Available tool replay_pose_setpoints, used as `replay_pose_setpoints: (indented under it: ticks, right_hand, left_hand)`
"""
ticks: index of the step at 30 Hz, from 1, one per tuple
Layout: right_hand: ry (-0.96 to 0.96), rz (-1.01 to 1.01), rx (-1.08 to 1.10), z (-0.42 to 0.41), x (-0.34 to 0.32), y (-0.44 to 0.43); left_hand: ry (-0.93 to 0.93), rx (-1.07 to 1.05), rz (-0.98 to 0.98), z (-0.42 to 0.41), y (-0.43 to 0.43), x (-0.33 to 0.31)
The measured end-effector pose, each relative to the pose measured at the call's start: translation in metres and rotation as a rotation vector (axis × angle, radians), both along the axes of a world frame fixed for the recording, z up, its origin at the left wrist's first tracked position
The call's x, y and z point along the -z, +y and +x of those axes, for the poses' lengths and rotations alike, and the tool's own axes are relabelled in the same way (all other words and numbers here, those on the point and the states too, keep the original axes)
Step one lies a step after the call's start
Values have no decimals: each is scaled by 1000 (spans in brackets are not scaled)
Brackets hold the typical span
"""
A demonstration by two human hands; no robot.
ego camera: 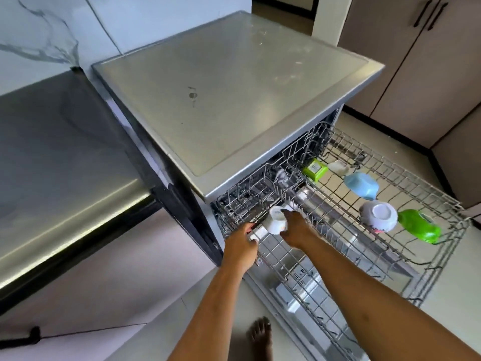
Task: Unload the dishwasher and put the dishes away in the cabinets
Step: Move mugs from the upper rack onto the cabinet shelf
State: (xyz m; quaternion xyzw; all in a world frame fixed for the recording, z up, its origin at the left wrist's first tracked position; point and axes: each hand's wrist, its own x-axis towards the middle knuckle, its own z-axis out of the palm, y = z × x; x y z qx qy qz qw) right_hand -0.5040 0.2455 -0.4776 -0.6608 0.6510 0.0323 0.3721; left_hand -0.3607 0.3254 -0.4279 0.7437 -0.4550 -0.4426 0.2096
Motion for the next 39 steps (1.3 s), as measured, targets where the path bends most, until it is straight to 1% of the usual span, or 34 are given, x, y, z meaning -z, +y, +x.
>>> replay_pose_setpoints:
  ticks: [5,8,13,18,22,24,26,28,30,33,34,37,39]
  right_hand:
    - [156,18,-146,12,21,-28]
    - [234,9,-239,16,30,-31]
    - [262,-122,-241,18,37,-33]
    - [215,-75,-282,14,28,-40]
    - [176,-119,-214,17,11,-39]
    - [90,-140,-146,18,-10,-31]
    - [-21,-184,-97,17,-30,-24]
    - [-121,-251,-46,17,-55,-7]
    - [-147,-334,-20,20,-84,15]
    - [-145,-417,-58,28,-130,49]
    - [-150,-438,-76,32,-148,62]
    - [-199,-511,-157,50,-200,100]
    - [-274,-561,-230,67,-238,127]
  left_hand:
    - [-180,49,0,5,-19,18]
    - [-305,42,-31,0,-20,22]
    - [-337,-7,-90,-5,-15,27]
    - [-356,-15,-130,-5,-5,22]
    - [-320,-30,-202,-3,4,17]
    - [-270,-47,-248,-4,14,10]
    - [-186,-96,-287,-6,19,6]
    - [-139,-133,-339,-8,29,-5]
    - [-110,-135,-377,-9,42,-18]
    - [0,-153,-374,-11,62,-44]
    - [27,-167,-401,-10,71,-57]
    - [133,-209,-543,-2,96,-101]
    - [204,-278,-669,11,115,-136]
